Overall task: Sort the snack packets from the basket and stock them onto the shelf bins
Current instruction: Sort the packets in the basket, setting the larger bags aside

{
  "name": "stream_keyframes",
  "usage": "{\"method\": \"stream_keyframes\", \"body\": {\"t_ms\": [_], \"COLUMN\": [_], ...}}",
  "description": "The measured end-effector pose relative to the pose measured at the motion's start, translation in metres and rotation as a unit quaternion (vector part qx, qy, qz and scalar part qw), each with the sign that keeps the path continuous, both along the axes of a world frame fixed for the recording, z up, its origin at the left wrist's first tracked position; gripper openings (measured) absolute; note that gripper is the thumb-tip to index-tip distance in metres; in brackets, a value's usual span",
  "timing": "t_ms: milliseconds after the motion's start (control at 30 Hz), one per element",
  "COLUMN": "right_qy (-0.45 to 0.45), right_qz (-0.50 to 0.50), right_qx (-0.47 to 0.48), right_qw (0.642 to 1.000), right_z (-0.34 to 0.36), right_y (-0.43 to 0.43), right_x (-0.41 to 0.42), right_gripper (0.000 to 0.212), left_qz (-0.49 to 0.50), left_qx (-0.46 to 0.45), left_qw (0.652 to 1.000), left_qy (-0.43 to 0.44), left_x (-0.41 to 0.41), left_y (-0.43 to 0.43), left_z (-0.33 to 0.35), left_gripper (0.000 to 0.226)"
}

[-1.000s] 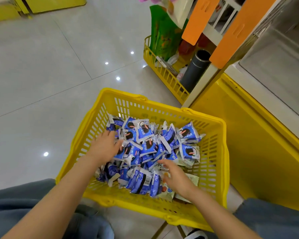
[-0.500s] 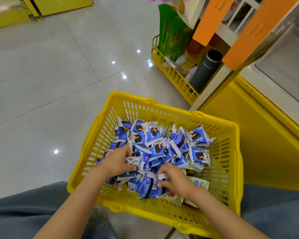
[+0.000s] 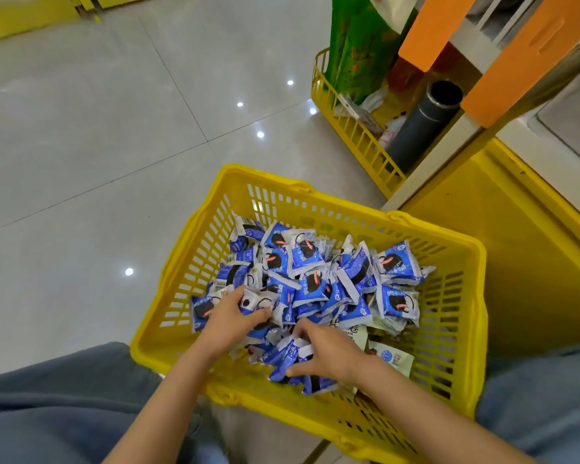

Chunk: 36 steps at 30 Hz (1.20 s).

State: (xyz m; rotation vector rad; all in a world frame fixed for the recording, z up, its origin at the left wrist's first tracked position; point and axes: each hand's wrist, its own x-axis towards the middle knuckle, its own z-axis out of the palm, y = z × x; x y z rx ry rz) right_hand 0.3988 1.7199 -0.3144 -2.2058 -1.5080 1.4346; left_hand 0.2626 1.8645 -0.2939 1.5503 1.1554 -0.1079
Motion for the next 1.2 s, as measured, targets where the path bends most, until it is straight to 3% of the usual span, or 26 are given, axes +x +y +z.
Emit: {"method": "stream_keyframes", "body": {"t_ms": [133, 233, 333, 467, 633, 733, 800, 833, 900, 1000, 1100, 1200], "right_qy": [-0.038, -0.065, -0.085, -0.063, -0.116, -0.235, -0.305, -0.279, -0.126, 0.087, 0.104, 0.069], "right_qz": [0.014, -0.008, -0.075, -0.157, -0.115, -0.106, -0.129, -0.161, -0.241, -0.289, -0.294, -0.320], "right_qx": [0.023, 0.058, 0.055, -0.001, -0.096, -0.099, -0.027, 0.031, 0.119, 0.124, 0.134, 0.117], "right_qw": [0.999, 0.996, 0.992, 0.986, 0.982, 0.961, 0.943, 0.946, 0.955, 0.945, 0.940, 0.938], "right_z": [0.006, 0.017, 0.032, 0.051, 0.045, 0.045, 0.055, 0.061, 0.079, 0.097, 0.094, 0.086], "right_y": [-0.010, -0.017, -0.025, -0.038, -0.065, -0.074, -0.071, -0.067, -0.055, -0.039, -0.035, -0.039], "right_x": [-0.002, 0.000, 0.012, 0.050, 0.077, 0.073, 0.061, 0.051, 0.025, -0.013, -0.022, -0.007], "right_gripper": [0.063, 0.056, 0.063, 0.083, 0.084, 0.073, 0.071, 0.068, 0.059, 0.040, 0.019, 0.020], "left_qz": [0.023, 0.060, 0.109, 0.134, 0.127, 0.098, 0.071, 0.052, 0.009, -0.057, -0.089, -0.048], "left_qx": [-0.019, -0.008, 0.018, 0.016, 0.000, -0.014, -0.019, -0.019, -0.017, -0.017, 0.037, 0.180], "left_qw": [0.999, 0.998, 0.994, 0.990, 0.989, 0.991, 0.993, 0.994, 0.994, 0.988, 0.986, 0.977], "left_qy": [0.022, 0.000, -0.022, -0.035, -0.071, -0.085, -0.091, -0.094, -0.110, -0.145, -0.139, -0.102], "left_x": [0.002, 0.002, -0.002, -0.009, -0.012, -0.012, -0.011, -0.011, -0.011, -0.008, -0.009, -0.018], "left_y": [-0.016, -0.024, -0.029, -0.038, -0.047, -0.055, -0.059, -0.061, -0.067, -0.077, -0.080, -0.060], "left_z": [0.007, 0.014, 0.019, 0.027, 0.034, 0.039, 0.043, 0.045, 0.048, 0.054, 0.062, 0.074], "left_gripper": [0.064, 0.059, 0.052, 0.071, 0.064, 0.053, 0.047, 0.044, 0.041, 0.037, 0.028, 0.019]}}
